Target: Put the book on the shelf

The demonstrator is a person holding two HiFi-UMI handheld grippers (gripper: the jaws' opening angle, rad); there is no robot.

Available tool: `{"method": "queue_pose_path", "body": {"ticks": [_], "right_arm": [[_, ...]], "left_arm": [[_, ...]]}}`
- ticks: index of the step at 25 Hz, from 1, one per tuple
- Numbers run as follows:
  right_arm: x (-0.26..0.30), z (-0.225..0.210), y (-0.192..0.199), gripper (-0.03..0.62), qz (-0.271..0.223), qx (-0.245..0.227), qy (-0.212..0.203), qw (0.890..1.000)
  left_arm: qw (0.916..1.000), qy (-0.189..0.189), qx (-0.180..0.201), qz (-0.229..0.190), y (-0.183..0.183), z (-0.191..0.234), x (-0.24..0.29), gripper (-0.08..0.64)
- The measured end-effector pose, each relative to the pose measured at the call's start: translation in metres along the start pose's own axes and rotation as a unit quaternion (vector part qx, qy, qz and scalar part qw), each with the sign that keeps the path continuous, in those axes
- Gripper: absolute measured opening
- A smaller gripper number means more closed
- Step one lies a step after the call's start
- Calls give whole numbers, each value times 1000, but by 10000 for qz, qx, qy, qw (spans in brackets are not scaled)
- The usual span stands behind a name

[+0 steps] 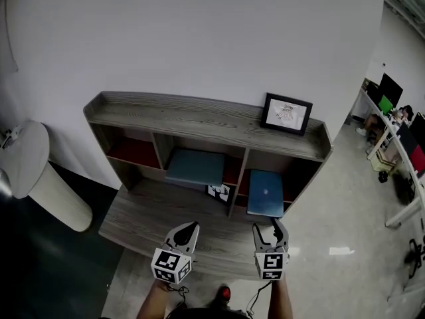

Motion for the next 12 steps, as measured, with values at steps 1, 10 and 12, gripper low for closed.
{"method": "queue_pose_path", "body": {"ticks": [1,10,12], "right_arm": [[-6,2,-4,268,-67,137,47,9999],[-54,30,-29,167,-395,867,457,9944],[-63,38,-31,155,-393,909,501,9938]], "left_arm": [[10000,68,18,3,-1,-2,-2,6],[9985,537,112,-8,-5,-10,-34,6],[9981,597,119,-14,-5,-11,-42,6]]}}
Point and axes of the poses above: the fingertips, and each gripper's own axes: x forward along the fingers, z to its left, y out of its underside, the point moved 4 cm from there along -x, backward along the fingers, and after that the axes turned 1 degree about y, right-handed, at the moved point
